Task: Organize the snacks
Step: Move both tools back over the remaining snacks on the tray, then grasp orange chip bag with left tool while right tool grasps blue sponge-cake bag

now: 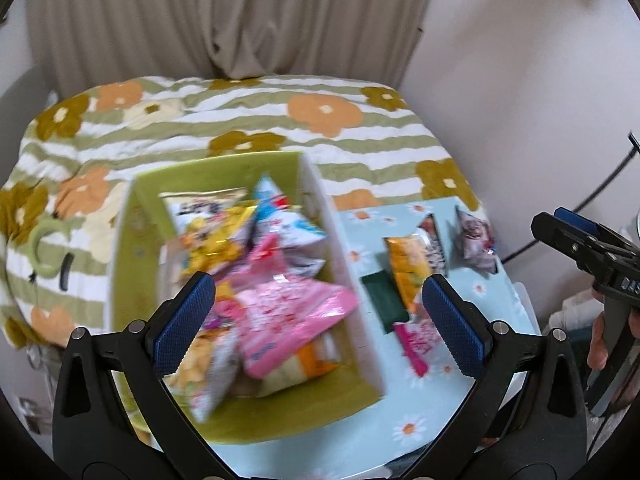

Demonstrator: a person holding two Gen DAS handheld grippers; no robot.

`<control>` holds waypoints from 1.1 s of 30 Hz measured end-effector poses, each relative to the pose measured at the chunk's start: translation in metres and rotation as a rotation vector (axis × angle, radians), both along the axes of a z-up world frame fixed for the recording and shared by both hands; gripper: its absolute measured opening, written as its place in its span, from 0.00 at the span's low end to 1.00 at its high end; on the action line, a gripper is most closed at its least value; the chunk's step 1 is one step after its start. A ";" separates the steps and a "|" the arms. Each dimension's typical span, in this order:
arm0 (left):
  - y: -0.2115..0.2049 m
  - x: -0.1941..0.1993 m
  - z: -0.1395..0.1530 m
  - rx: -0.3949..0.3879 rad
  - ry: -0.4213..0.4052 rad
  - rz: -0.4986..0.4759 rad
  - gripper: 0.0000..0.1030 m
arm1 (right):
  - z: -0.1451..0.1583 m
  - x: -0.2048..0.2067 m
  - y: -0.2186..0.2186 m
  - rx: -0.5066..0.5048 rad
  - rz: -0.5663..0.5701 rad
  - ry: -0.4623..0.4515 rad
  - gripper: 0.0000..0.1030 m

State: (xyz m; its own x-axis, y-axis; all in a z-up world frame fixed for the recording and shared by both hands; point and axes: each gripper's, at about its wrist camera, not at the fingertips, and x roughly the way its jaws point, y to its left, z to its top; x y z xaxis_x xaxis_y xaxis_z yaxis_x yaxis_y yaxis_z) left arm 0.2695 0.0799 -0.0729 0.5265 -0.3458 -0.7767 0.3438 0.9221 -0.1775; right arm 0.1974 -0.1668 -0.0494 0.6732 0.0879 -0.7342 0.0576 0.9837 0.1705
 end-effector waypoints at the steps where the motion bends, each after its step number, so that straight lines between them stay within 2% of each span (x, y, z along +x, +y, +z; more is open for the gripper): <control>1: -0.009 0.000 0.000 0.002 0.000 -0.010 1.00 | -0.001 -0.002 -0.010 0.003 -0.018 0.004 0.96; 5: -0.054 0.005 -0.004 0.009 0.012 -0.038 1.00 | -0.010 -0.006 -0.057 0.031 -0.070 0.030 0.96; 9: -0.094 0.012 -0.015 -0.006 0.058 -0.031 1.00 | -0.026 0.000 -0.105 0.060 -0.097 0.075 0.96; 17: -0.161 0.040 -0.060 -0.007 0.158 0.039 1.00 | -0.072 0.022 -0.165 0.144 -0.092 0.181 0.96; 24: -0.188 0.067 -0.116 -0.027 0.258 0.120 1.00 | -0.132 0.052 -0.199 0.238 -0.068 0.291 0.96; 33: -0.205 0.086 -0.175 -0.022 0.347 0.144 1.00 | -0.192 0.074 -0.221 0.368 -0.107 0.365 0.96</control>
State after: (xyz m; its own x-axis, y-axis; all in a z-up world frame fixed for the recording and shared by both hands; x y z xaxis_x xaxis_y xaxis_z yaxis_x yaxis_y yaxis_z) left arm 0.3556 -0.1248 -0.2476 0.2775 -0.3060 -0.9107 0.1264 0.9513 -0.2812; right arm 0.2718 -0.3879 -0.2415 0.3987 0.3292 -0.8560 0.2744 0.8478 0.4539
